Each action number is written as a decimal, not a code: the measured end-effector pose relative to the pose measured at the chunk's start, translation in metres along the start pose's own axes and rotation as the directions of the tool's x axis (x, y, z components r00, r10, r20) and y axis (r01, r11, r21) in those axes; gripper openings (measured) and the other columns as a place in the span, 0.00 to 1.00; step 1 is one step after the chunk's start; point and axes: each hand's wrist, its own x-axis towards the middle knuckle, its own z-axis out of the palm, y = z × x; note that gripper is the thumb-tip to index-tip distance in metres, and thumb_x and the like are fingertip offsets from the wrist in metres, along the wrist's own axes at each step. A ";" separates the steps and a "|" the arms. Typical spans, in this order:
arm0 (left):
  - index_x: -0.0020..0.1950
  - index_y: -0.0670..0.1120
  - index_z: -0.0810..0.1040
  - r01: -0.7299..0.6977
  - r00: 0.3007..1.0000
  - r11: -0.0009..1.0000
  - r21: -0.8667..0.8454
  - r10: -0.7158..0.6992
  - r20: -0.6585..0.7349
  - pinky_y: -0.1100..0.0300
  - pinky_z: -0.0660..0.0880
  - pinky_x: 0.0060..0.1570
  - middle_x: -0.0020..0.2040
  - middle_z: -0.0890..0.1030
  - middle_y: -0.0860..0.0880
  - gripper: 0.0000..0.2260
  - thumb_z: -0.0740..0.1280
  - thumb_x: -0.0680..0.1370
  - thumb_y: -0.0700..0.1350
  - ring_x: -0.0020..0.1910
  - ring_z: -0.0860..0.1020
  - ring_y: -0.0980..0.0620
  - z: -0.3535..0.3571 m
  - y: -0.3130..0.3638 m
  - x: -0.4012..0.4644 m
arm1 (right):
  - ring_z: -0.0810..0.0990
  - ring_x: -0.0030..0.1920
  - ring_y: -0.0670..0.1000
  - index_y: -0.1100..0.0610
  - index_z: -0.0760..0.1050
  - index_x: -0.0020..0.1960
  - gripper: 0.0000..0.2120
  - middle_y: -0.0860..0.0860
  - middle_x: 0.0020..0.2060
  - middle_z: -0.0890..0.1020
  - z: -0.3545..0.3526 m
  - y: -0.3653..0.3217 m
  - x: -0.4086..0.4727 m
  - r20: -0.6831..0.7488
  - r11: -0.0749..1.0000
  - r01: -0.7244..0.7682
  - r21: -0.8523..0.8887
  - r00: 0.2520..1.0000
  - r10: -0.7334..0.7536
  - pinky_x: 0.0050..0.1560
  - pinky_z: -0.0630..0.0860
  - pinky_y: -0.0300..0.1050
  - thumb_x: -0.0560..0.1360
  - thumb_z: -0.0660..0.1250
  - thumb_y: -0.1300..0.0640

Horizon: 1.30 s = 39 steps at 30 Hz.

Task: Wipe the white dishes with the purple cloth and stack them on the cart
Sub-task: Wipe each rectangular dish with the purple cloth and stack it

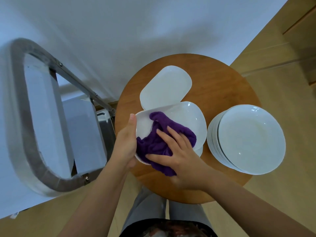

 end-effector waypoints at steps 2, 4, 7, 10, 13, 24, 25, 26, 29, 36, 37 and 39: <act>0.48 0.55 0.76 -0.025 1.000 0.998 0.059 0.025 0.001 0.47 0.79 0.50 0.46 0.82 0.48 0.18 0.57 0.74 0.66 0.50 0.80 0.46 -0.004 0.001 0.000 | 0.49 0.74 0.61 0.44 0.64 0.70 0.40 0.58 0.73 0.60 0.000 0.011 -0.010 0.032 0.994 0.028 -0.107 0.999 -0.025 0.68 0.50 0.61 0.62 0.76 0.52; 0.47 0.55 0.77 -0.031 0.999 0.989 0.146 0.027 0.028 0.48 0.79 0.49 0.41 0.84 0.51 0.21 0.57 0.69 0.68 0.48 0.81 0.46 -0.008 0.002 0.000 | 0.56 0.73 0.63 0.43 0.61 0.71 0.43 0.58 0.72 0.62 0.001 0.023 -0.021 0.055 0.980 0.053 -0.192 0.998 -0.043 0.65 0.56 0.61 0.61 0.78 0.48; 0.46 0.53 0.77 0.017 0.997 0.966 0.259 -0.035 0.063 0.47 0.79 0.51 0.42 0.84 0.49 0.25 0.57 0.65 0.70 0.48 0.81 0.45 -0.012 0.004 0.000 | 0.62 0.70 0.63 0.43 0.59 0.72 0.44 0.57 0.72 0.65 0.003 0.041 -0.036 0.096 0.961 0.134 -0.242 0.989 -0.114 0.65 0.60 0.61 0.61 0.76 0.40; 0.45 0.56 0.77 0.013 0.996 0.938 0.347 -0.041 0.074 0.52 0.80 0.44 0.37 0.84 0.54 0.22 0.55 0.68 0.70 0.44 0.82 0.48 -0.014 0.003 0.002 | 0.63 0.71 0.63 0.44 0.58 0.72 0.44 0.56 0.72 0.65 0.007 0.059 -0.045 0.105 0.947 0.219 -0.234 0.974 -0.200 0.67 0.60 0.64 0.63 0.76 0.41; 0.48 0.57 0.76 0.013 0.991 0.917 0.399 -0.065 0.118 0.60 0.79 0.33 0.38 0.84 0.56 0.22 0.54 0.72 0.70 0.38 0.83 0.52 -0.015 0.009 0.005 | 0.63 0.71 0.63 0.45 0.58 0.73 0.42 0.56 0.72 0.65 0.006 0.073 -0.051 0.100 0.928 0.295 -0.228 0.955 -0.279 0.68 0.58 0.62 0.65 0.76 0.46; 0.62 0.51 0.78 0.156 0.962 0.988 0.008 -0.154 0.226 0.55 0.80 0.39 0.56 0.83 0.45 0.28 0.58 0.72 0.68 0.52 0.83 0.46 -0.018 0.045 0.015 | 0.81 0.42 0.52 0.53 0.69 0.60 0.12 0.54 0.44 0.84 -0.005 0.036 -0.041 -0.365 0.953 0.244 -0.179 0.883 -0.295 0.41 0.78 0.43 0.79 0.60 0.51; 0.65 0.51 0.76 0.140 0.970 0.980 -0.139 -0.107 0.220 0.55 0.80 0.41 0.59 0.82 0.45 0.29 0.55 0.74 0.68 0.54 0.82 0.46 -0.012 0.041 0.008 | 0.81 0.42 0.52 0.54 0.69 0.60 0.12 0.54 0.44 0.84 -0.006 0.031 -0.036 -0.406 0.968 0.197 -0.152 0.881 -0.243 0.40 0.78 0.43 0.79 0.59 0.50; 0.66 0.50 0.74 0.107 0.983 0.964 -0.245 -0.065 0.172 0.54 0.80 0.43 0.60 0.81 0.46 0.29 0.53 0.75 0.68 0.55 0.81 0.46 -0.003 0.034 0.001 | 0.82 0.41 0.53 0.54 0.69 0.59 0.12 0.55 0.43 0.84 -0.007 0.026 -0.031 -0.442 0.981 0.146 -0.131 0.877 -0.190 0.39 0.78 0.43 0.79 0.58 0.49; 0.64 0.50 0.74 0.123 0.990 0.949 -0.291 -0.136 -0.024 0.51 0.80 0.49 0.57 0.82 0.46 0.28 0.59 0.74 0.67 0.53 0.82 0.46 0.035 -0.005 -0.026 | 0.82 0.41 0.55 0.54 0.69 0.59 0.14 0.55 0.43 0.84 -0.006 0.010 -0.016 -0.512 0.999 0.017 -0.030 0.859 -0.030 0.39 0.79 0.44 0.79 0.57 0.47; 0.59 0.53 0.72 0.000 0.978 0.979 -0.203 -0.043 -0.205 0.55 0.80 0.43 0.51 0.82 0.49 0.14 0.54 0.81 0.58 0.49 0.81 0.48 0.046 -0.017 -0.032 | 0.74 0.52 0.49 0.50 0.70 0.58 0.15 0.51 0.50 0.82 -0.003 0.016 -0.030 -0.352 0.979 0.196 0.051 0.921 -0.166 0.51 0.73 0.42 0.73 0.62 0.47; 0.58 0.55 0.72 -0.027 0.982 0.987 -0.158 -0.004 -0.191 0.56 0.80 0.43 0.51 0.81 0.51 0.13 0.53 0.81 0.58 0.49 0.80 0.49 0.043 -0.017 -0.031 | 0.73 0.54 0.49 0.50 0.70 0.58 0.17 0.50 0.51 0.81 -0.006 0.023 -0.033 -0.300 0.976 0.213 0.050 0.935 -0.189 0.53 0.71 0.41 0.71 0.65 0.48; 0.57 0.57 0.71 -0.045 0.988 0.997 -0.059 0.036 -0.152 0.53 0.79 0.48 0.52 0.80 0.52 0.12 0.52 0.81 0.58 0.51 0.79 0.49 0.036 -0.019 -0.029 | 0.73 0.55 0.49 0.50 0.71 0.58 0.23 0.50 0.52 0.81 -0.013 0.037 -0.036 -0.192 0.980 0.192 0.052 0.965 -0.179 0.55 0.70 0.42 0.65 0.71 0.52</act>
